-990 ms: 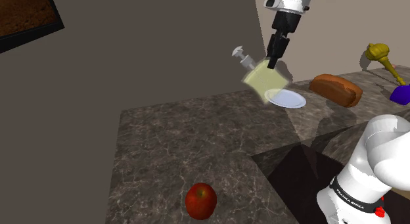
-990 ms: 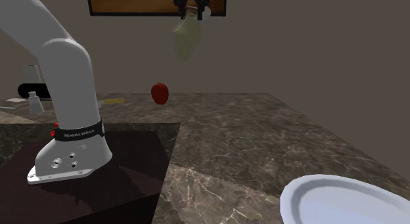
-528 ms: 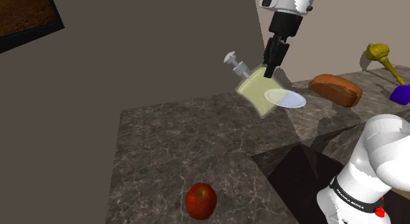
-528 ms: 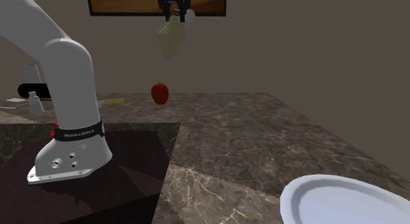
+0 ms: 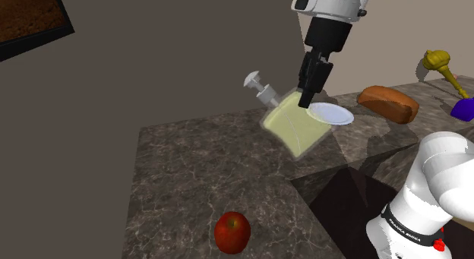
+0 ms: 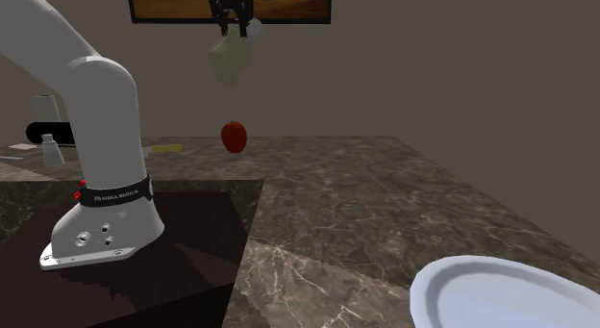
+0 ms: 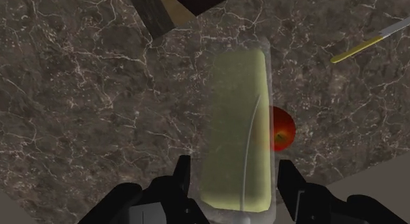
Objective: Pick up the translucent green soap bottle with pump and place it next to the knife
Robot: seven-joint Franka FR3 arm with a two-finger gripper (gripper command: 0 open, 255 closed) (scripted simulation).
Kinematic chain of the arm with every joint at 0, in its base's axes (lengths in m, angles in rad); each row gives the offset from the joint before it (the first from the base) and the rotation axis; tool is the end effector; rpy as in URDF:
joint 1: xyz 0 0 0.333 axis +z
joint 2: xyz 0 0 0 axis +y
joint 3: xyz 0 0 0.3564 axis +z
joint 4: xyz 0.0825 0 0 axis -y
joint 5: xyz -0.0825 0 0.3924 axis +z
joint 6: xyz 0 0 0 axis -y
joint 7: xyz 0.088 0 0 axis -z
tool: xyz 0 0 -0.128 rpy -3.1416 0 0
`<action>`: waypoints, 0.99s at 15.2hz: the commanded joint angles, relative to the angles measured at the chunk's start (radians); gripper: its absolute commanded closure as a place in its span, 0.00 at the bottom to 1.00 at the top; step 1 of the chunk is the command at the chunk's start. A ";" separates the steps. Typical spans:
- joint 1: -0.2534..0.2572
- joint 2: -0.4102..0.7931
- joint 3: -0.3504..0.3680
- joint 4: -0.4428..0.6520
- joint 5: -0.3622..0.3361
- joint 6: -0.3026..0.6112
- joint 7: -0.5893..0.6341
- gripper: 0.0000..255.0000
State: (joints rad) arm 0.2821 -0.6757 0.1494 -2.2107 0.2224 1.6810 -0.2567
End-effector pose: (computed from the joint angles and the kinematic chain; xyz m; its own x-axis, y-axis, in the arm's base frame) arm 0.2900 0.1820 0.6426 0.7874 0.5933 0.1672 0.6114 -0.7863 -0.0892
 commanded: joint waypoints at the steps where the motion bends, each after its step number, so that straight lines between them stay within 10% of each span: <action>1: 0.014 0.006 0.046 0.010 0.021 0.008 0.053 1.00; 15: 0.059 0.180 0.369 0.191 0.080 0.079 0.403 1.00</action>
State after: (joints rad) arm 0.3393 -0.5117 0.4917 -2.0374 0.3018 1.7550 0.1144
